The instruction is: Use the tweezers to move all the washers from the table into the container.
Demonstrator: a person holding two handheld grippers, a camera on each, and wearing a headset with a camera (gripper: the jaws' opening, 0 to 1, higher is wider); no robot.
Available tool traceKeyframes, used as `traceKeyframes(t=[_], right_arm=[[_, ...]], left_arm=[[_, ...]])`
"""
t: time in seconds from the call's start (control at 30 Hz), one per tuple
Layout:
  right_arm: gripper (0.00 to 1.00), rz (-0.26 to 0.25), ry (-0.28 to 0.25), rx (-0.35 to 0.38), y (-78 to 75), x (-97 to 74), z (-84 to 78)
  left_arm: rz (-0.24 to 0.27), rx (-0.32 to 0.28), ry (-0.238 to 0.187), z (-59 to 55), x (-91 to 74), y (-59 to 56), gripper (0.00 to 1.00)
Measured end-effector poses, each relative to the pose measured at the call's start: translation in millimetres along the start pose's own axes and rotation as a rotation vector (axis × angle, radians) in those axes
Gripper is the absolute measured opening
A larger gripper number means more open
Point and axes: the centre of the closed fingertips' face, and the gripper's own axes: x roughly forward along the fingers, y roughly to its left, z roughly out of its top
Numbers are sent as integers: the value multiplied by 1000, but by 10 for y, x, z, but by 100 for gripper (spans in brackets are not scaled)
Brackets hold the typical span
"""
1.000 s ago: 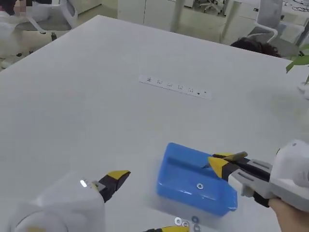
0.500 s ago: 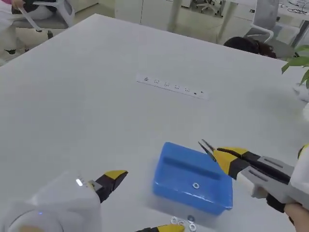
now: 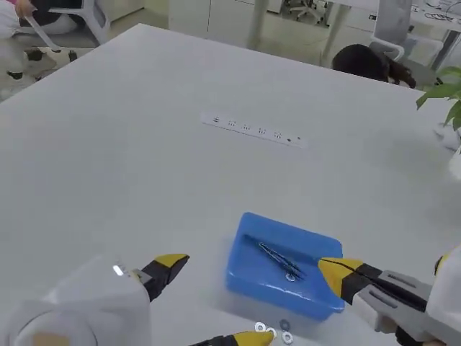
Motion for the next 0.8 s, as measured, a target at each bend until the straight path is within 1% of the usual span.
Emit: traceKeyframes(t=[0.07, 0.2, 0.3, 0.43, 0.57, 0.7, 0.77, 0.8], right_arm=[[0, -1, 2, 3, -16, -8, -1], [0, -12, 13, 0, -73, 10, -10], [0, -9, 25, 2, -99, 56, -27], [0, 2, 41, -10, -96, 133, -19], [0, 14, 71, -24, -120, 238, -46], [0, 40, 109, -48, -122, 339, -101], [0, 53, 137, -72, -118, 391, -140], [0, 68, 161, -90, -102, 420, -174]], left_arm=[[0, 7, -1, 2, 2, -2, 81], [-1, 4, -1, 3, 4, -2, 81], [3, 2, -2, 2, 3, 7, 81], [5, 1, -5, 8, 0, 12, 81], [7, 2, -5, 6, -1, 17, 81], [10, 1, -2, 0, -3, 22, 81], [11, 1, -3, 0, -3, 24, 81], [12, 1, -2, -2, -4, 25, 81]])
